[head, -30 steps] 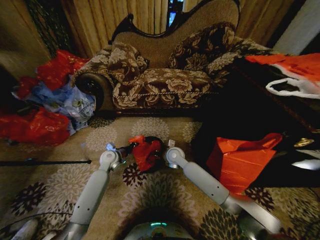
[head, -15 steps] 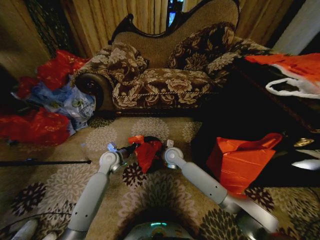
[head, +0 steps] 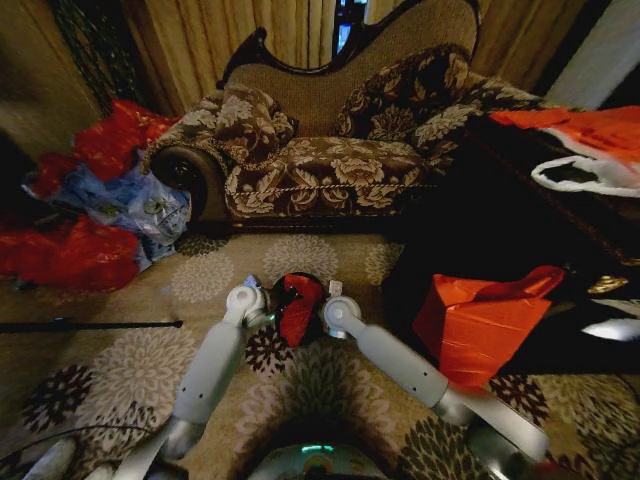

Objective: Place a garbage bag over the trash bin.

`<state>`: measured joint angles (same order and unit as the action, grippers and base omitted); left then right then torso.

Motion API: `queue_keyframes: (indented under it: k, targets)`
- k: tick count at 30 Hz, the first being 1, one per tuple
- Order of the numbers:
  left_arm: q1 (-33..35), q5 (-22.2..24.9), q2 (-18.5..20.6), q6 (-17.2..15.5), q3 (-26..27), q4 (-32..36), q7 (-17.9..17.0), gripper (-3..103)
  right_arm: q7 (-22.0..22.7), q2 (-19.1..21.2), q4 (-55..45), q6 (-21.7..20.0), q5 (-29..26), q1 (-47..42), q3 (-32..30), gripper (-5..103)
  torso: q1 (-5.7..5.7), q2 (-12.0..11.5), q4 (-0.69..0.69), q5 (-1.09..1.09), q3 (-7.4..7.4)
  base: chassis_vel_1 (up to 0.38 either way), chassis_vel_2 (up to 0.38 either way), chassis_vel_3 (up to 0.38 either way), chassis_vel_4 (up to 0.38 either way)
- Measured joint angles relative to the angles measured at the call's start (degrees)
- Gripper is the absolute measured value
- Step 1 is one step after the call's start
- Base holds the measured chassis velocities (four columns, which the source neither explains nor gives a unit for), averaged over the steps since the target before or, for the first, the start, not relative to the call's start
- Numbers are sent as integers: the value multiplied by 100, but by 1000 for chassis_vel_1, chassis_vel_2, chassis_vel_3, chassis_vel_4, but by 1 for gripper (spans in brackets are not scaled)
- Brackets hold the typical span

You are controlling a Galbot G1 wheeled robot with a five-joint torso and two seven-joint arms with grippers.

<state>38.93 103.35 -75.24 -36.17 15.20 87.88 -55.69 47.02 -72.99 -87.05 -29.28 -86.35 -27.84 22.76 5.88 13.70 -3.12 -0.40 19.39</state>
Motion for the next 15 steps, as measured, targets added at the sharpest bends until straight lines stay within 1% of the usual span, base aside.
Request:
queue_keyframes:
  k: [1,3,5,6,7,8,10,11,14,15]
  targets:
    - [0,0,0,0,0,0,0,0,0,0,0,0,0,0,0,0,0,0,0,0,0,0,0,0,0]
    - [-243,34,-106,5,22,-375,-154,0,-28,24,9,1,8,-21,-9,0,0,0,0,0,0,0,0,0,0]
    - [-461,65,-186,-51,34,-752,-164,0,-66,58,15,2,12,-27,-18,0,0,0,1,0,0,0,0,0,0]
    - [-461,65,-186,-51,34,-752,-164,0,-66,58,15,2,12,-27,-18,0,0,0,1,0,0,0,0,0,0]
    - [-573,107,-248,-93,39,-951,-179,0,-88,75,16,2,18,-28,-20,0,0,0,1,0,0,0,0,0,0]
    - [-683,177,-321,-113,45,-1129,-283,0,-94,89,15,2,19,-28,-19,0,0,0,1,-1,0,0,0,0,0]
    - [-730,230,-354,-119,54,-1205,-352,0,-96,94,13,2,19,-28,-20,0,0,0,0,-1,0,0,0,0,0]
    - [-876,409,-485,-128,100,-1448,-617,0,-100,108,3,1,19,-27,-21,0,0,0,0,0,0,0,0,0,0]
    - [-985,463,-598,-144,128,-1655,-726,0,-104,118,-17,2,19,-24,-27,0,0,0,-1,0,0,0,0,0,0]
    - [-1012,442,-641,-153,136,-1697,-761,-3,-106,127,-34,2,19,-23,-31,0,0,0,-1,-1,0,0,0,0,0]
